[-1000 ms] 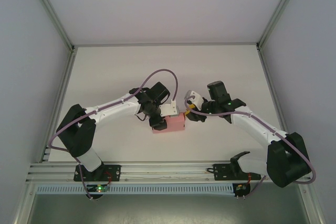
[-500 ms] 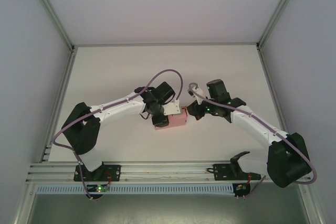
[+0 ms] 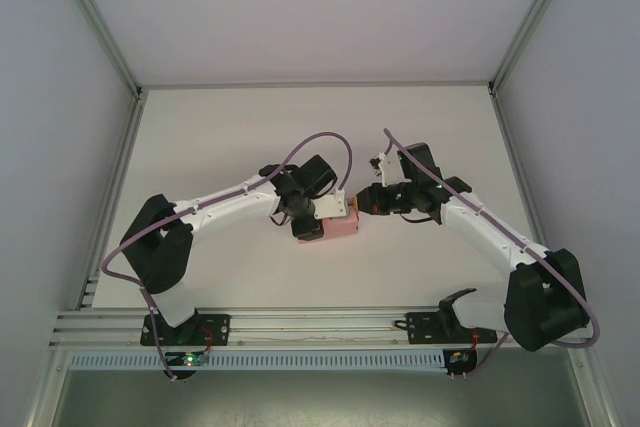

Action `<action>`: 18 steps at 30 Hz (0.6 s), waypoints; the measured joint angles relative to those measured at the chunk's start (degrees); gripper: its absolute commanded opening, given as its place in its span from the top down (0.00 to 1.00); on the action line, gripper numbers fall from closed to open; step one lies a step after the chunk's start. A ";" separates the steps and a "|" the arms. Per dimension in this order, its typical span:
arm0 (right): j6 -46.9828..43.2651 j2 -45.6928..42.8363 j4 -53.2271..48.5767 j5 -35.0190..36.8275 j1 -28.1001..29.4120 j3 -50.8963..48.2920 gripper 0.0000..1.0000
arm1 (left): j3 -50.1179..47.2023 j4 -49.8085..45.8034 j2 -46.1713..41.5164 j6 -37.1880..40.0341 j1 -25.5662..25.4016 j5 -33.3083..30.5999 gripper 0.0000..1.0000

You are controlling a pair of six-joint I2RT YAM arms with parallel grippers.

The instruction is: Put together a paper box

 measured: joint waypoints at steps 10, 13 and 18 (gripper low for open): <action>-2.21 -0.42 1.68 2.40 0.94 -1.16 1.00 | 0.57 -0.42 0.59 -0.04 0.00 -0.26 0.55; -7.10 -4.57 6.40 7.30 3.17 -6.01 1.00 | 0.94 -0.92 0.92 0.02 0.00 -0.17 0.55; -10.51 -10.84 19.96 10.38 4.79 -16.74 1.00 | 0.94 -1.09 0.98 0.37 0.00 -0.11 0.54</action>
